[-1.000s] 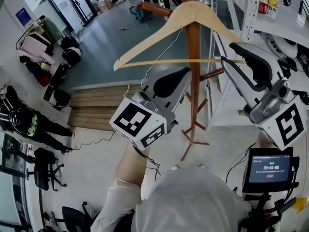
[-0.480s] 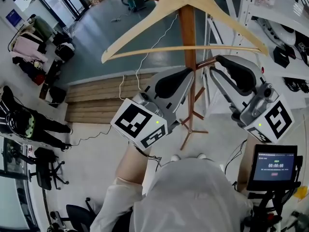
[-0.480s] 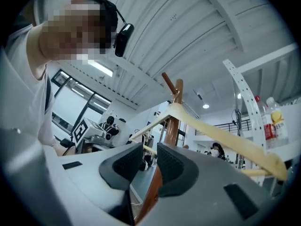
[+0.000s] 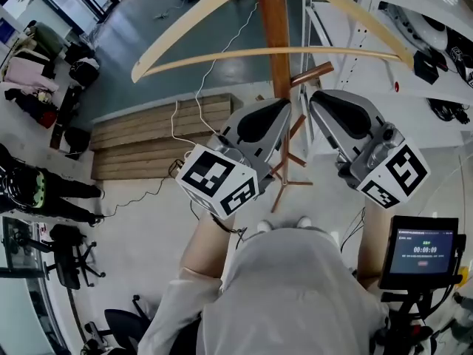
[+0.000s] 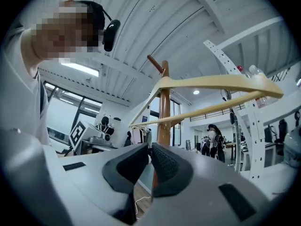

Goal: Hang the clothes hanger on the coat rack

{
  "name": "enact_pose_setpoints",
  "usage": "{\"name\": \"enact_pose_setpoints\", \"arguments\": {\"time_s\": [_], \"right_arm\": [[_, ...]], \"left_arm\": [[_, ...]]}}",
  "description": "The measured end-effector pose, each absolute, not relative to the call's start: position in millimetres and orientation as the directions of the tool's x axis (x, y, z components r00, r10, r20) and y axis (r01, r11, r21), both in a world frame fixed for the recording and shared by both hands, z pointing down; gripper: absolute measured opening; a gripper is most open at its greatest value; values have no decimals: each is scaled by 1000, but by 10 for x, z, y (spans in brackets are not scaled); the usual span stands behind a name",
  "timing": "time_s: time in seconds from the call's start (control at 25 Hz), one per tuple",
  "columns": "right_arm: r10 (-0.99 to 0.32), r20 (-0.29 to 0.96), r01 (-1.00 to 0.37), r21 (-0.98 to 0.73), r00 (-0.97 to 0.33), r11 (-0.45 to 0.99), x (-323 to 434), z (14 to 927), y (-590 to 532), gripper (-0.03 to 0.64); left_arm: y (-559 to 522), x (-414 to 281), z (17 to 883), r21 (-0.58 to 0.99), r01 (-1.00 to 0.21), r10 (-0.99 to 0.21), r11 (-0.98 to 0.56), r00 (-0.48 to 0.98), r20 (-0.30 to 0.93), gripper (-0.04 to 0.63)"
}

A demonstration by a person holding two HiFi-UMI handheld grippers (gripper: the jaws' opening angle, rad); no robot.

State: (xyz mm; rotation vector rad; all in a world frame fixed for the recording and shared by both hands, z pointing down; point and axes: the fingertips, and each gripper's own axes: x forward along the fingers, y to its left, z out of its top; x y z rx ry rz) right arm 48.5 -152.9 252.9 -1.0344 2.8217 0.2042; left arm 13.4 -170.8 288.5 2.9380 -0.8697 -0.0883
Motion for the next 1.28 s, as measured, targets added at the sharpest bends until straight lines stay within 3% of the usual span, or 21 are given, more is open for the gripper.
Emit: {"name": "enact_pose_setpoints", "arguments": {"time_s": [1.28], "right_arm": [[-682,-81,-686,31,-727,727,552,2979,-1584,29]], "left_arm": [[-1769,237,3376,214,-550,-559,-807,829,22,2]]}}
